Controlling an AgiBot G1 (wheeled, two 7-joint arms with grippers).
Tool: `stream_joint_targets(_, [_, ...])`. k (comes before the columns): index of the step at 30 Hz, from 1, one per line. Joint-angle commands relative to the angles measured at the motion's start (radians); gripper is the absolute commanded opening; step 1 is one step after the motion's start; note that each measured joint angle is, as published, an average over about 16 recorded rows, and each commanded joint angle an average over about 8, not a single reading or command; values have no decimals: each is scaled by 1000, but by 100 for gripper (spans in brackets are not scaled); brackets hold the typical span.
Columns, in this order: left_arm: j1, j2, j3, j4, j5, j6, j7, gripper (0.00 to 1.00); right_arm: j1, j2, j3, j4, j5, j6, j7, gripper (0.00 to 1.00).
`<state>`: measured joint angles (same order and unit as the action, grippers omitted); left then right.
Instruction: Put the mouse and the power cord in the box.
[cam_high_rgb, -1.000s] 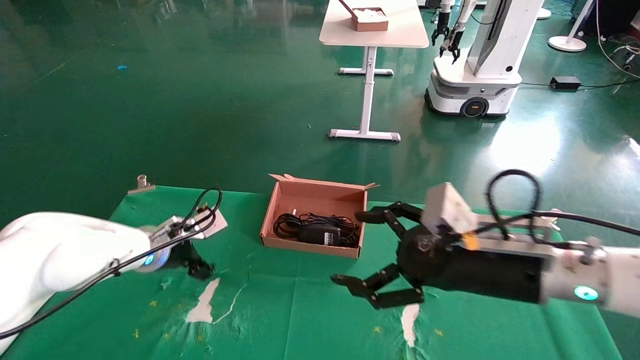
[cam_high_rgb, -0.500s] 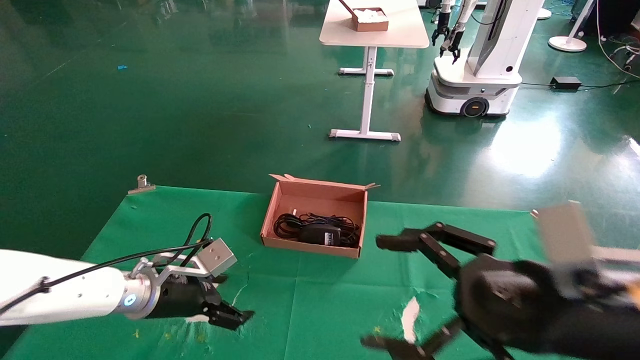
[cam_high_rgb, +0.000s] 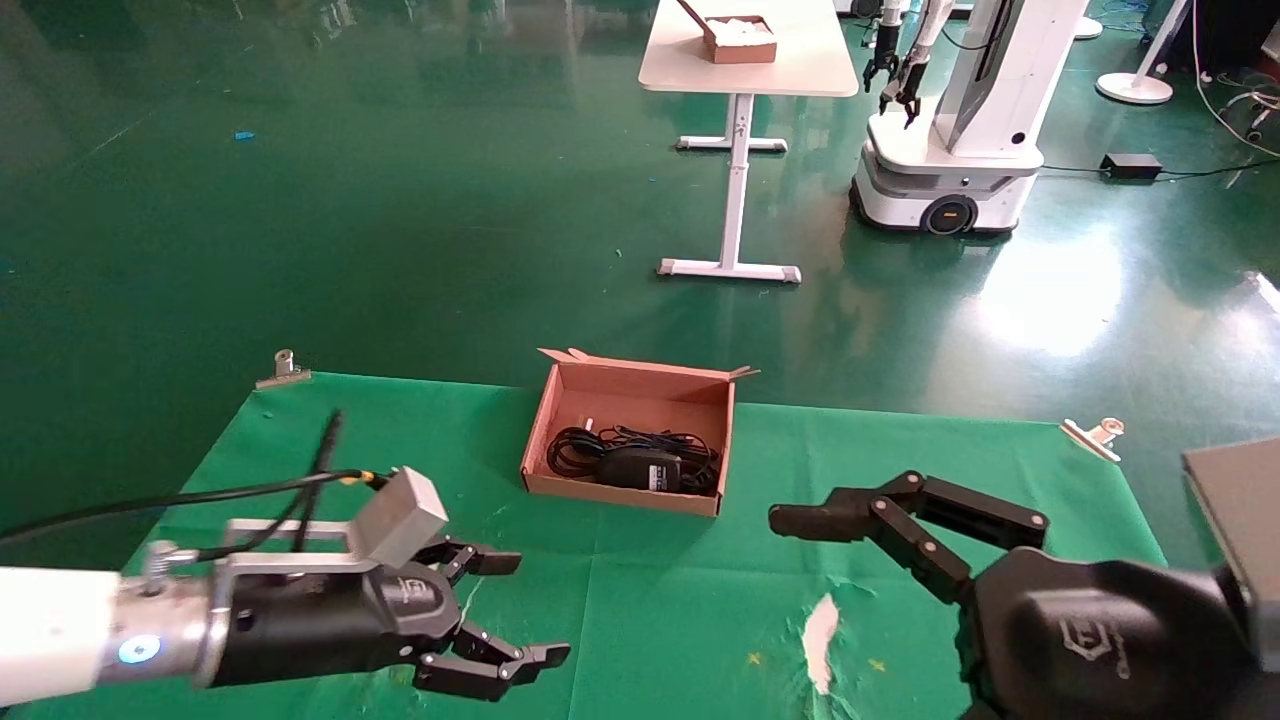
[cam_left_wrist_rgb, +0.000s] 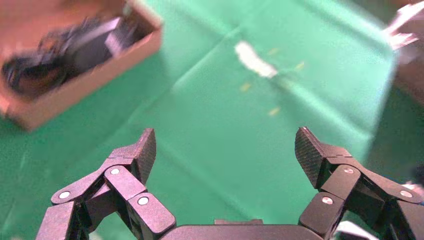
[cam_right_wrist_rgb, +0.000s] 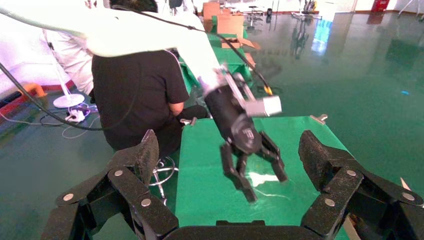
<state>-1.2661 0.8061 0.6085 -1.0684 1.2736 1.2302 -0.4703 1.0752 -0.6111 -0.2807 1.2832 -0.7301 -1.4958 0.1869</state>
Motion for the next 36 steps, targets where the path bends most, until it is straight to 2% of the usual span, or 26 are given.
stream_joint_targets(1, [21, -22, -37, -24, -61, 30, 32, 100, 0, 0, 0, 0, 0, 0, 0, 100])
stream_joint_targets(13, [149, -152, -256, -168, -423, 207, 220, 100, 0, 0, -1, 0, 1, 0, -1, 100])
stream_joint_targets(19, [197, -201, -340, -223, -564, 274, 287, 100, -1, 1, -1, 1, 3, 0, -1, 100])
stream_joint_targets(23, [210, -214, -362, -237, -604, 292, 301, 100, -1, 2, 0, 1, 4, -1, -1, 100])
stream_joint_targets(36, [198, -201, -340, -223, -563, 274, 287, 100, -1, 1, -1, 0, 2, 0, -1, 100])
